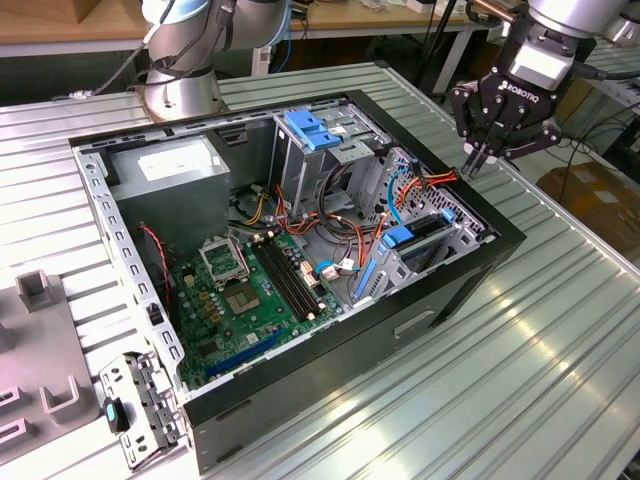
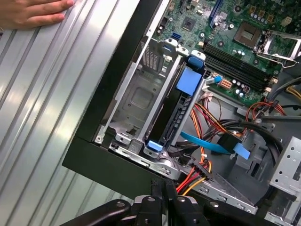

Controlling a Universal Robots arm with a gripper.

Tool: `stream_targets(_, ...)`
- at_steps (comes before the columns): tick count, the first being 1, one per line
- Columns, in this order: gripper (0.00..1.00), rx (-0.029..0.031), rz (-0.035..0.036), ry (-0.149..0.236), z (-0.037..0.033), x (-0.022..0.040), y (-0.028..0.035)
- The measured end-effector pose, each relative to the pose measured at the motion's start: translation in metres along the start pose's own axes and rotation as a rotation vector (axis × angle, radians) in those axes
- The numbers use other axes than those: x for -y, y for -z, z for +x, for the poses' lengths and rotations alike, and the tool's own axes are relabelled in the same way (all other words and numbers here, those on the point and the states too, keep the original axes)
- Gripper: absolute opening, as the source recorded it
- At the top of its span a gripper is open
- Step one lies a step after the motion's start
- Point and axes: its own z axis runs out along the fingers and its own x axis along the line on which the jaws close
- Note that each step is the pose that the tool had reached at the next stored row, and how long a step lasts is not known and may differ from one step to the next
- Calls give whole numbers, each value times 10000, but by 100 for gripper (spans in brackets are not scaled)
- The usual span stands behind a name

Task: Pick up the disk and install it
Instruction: 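Insert the first disk wire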

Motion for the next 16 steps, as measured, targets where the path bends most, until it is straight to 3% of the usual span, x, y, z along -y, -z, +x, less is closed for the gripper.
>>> stream_targets(4, 19, 2, 1, 149, -108, 80, -22)
stream_targets(5, 25, 1, 1, 206, -114, 85, -25)
stream_targets(11, 25, 7, 6, 1437, -116, 88, -69)
stream_targets(13, 25, 8, 9, 2080, -113, 95, -91)
stream_targets(16, 25, 8, 9, 2355, -88, 148, -97)
